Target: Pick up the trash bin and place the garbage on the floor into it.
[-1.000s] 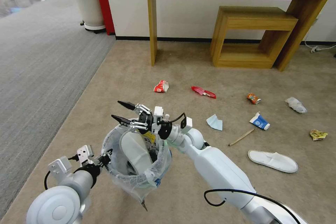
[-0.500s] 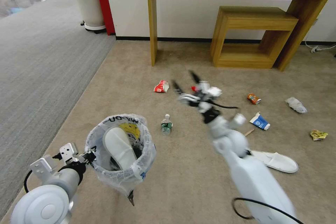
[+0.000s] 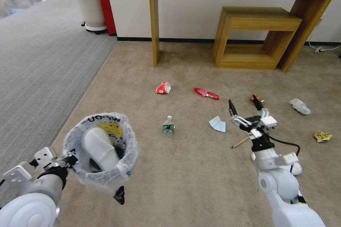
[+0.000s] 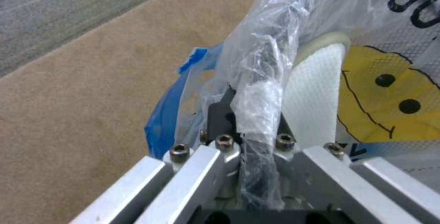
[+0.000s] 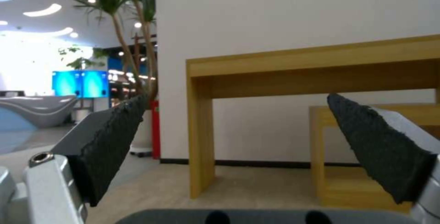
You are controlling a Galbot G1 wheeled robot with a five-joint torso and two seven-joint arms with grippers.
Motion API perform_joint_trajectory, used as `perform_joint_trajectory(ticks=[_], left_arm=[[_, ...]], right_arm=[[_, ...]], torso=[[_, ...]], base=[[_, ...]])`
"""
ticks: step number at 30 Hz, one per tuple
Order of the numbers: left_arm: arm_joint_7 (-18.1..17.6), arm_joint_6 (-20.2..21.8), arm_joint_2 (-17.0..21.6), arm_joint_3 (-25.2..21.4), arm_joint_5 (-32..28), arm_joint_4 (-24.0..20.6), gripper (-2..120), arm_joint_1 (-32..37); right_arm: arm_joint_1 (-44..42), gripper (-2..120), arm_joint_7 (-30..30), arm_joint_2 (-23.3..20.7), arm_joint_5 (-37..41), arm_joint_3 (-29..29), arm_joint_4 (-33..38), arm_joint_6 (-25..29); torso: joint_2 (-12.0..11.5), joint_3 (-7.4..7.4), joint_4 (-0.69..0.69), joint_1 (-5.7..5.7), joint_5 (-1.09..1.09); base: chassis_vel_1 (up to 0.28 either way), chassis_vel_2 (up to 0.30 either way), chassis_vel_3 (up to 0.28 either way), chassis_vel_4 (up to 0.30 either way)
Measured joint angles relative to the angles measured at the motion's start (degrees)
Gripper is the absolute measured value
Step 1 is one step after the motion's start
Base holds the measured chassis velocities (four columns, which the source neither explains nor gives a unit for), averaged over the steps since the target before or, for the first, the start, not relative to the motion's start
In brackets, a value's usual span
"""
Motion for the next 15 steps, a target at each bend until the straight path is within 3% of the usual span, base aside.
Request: perform_joint_trajectory(ticks=[15], left_arm=[[-0.11,0.0,-1.01,1.14,0.88,0.91,1,0.15]], right_arm=[[1.88,100,-0.64,0.52,-0.59,-0.2,-1.45,2.42]], torso=[[0.0,0.01,-0.01,0.0,-0.01]], base=[[0.0,0.0,0.0,0.0]])
